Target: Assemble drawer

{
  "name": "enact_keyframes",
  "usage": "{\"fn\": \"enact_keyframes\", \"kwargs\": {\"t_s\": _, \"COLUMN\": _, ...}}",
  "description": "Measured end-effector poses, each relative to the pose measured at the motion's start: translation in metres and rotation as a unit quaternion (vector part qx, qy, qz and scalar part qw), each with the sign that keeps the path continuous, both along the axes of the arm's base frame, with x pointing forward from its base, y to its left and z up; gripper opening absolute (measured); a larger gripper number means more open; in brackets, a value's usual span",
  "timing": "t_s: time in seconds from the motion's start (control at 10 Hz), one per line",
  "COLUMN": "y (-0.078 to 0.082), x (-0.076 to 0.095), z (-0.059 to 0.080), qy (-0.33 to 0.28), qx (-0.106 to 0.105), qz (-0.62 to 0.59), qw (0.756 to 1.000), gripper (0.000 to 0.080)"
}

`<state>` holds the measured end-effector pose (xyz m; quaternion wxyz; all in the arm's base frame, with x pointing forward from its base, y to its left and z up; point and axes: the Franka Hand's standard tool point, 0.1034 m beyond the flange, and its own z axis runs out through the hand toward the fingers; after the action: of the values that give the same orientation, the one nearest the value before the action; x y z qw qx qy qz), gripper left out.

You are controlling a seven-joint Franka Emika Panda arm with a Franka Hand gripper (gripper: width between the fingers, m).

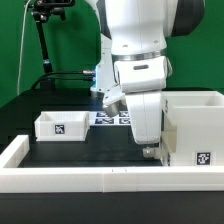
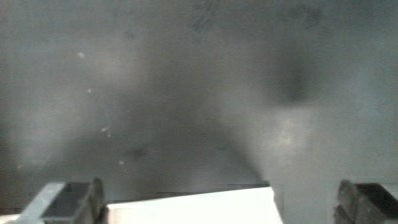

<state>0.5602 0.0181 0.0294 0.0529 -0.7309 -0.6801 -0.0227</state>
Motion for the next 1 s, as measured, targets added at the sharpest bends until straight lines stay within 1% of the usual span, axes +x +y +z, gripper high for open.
{"fn": "enact_keyframes", "kwargs": {"t_s": 0.1, "y": -0.009, "x": -0.003, "z": 0.001, "qy": 0.000, "qx": -0.003, "qz": -0.004, "qw": 1.000, "gripper": 0.0649}}
{"fn": "enact_keyframes", "kwargs": {"t_s": 0.3, "y": -0.032, "x": -0.018, "z": 0.005, "qy": -0.007, "qx": -0.012, "qz": -0.022, "qw": 1.000, "gripper": 0.0649}}
{"fn": "enact_keyframes", "kwargs": {"t_s": 0.5, "y": -0.055, "x": -0.032, "z": 0.015, "qy": -0.011, "qx": -0.019, "qz": -0.041, "qw": 0.999, "gripper": 0.0649}}
{"fn": "enact_keyframes", "kwargs": {"t_s": 0.7, "y": -0.071, "x": -0.044, "z": 0.027, "qy": -0.014, "qx": -0.024, "qz": -0.056, "qw": 0.998, "gripper": 0.0649}}
{"fn": "enact_keyframes", "kwargs": {"t_s": 0.8, "y": -0.077, "x": -0.049, "z": 0.032, "qy": -0.021, "qx": -0.026, "qz": -0.066, "qw": 0.997, "gripper": 0.0649}}
{"fn": "enact_keyframes", "kwargs": {"t_s": 0.9, "y": -0.080, "x": -0.055, "z": 0.031, "qy": -0.018, "qx": -0.027, "qz": -0.073, "qw": 0.997, "gripper": 0.0649}}
{"fn": "enact_keyframes", "kwargs": {"t_s": 1.0, "y": -0.079, "x": -0.053, "z": 0.030, "qy": -0.018, "qx": -0.027, "qz": -0.071, "qw": 0.997, "gripper": 0.0649}}
